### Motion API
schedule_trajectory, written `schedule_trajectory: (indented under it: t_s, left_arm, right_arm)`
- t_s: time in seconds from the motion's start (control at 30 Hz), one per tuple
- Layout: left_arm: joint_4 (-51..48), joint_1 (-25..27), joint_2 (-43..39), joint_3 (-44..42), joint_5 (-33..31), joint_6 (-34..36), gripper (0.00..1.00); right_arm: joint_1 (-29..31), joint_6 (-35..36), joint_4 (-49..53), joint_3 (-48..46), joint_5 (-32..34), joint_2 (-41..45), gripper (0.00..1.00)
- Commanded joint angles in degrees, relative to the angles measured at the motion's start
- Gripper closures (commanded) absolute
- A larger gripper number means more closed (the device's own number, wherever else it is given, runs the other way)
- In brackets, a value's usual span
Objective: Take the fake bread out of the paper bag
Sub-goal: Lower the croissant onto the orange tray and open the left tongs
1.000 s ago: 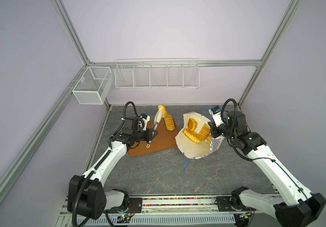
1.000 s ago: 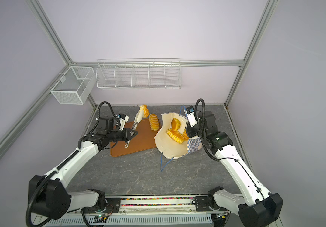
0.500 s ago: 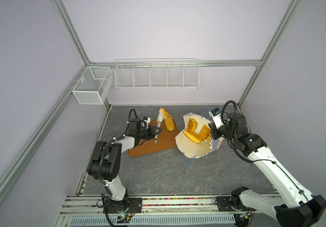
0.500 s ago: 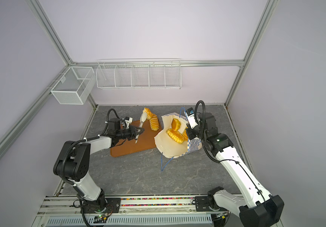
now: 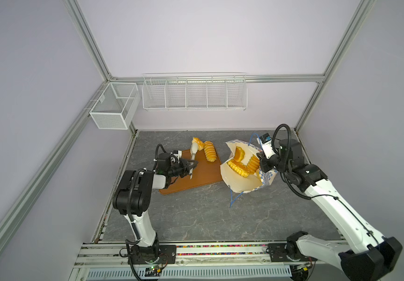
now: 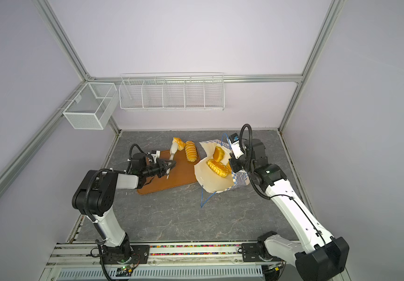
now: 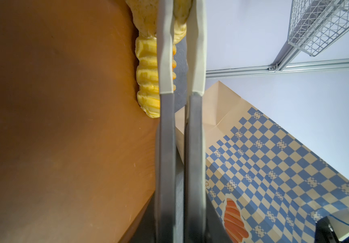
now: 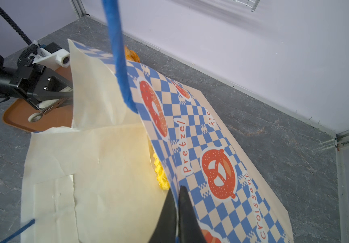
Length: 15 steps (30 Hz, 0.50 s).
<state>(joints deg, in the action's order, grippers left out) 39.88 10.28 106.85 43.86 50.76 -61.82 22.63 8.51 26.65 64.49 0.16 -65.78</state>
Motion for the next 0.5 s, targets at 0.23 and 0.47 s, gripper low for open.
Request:
schedule_trajectory:
  t_s: [0.23, 0.47]
  left_arm:
    - [10.7, -0.2, 3.6, -2.7, 1.6, -6.4, 1.0]
    - [-15.6, -0.2, -4.4, -1.2, -3.9, 9.3, 0.82]
  right_arm:
    - [0.0, -0.9, 1.7, -0.4, -0.1, 0.4, 0.93]
    - [0.1, -0.8, 2.0, -0.2, 0.0, 0.7, 0.93]
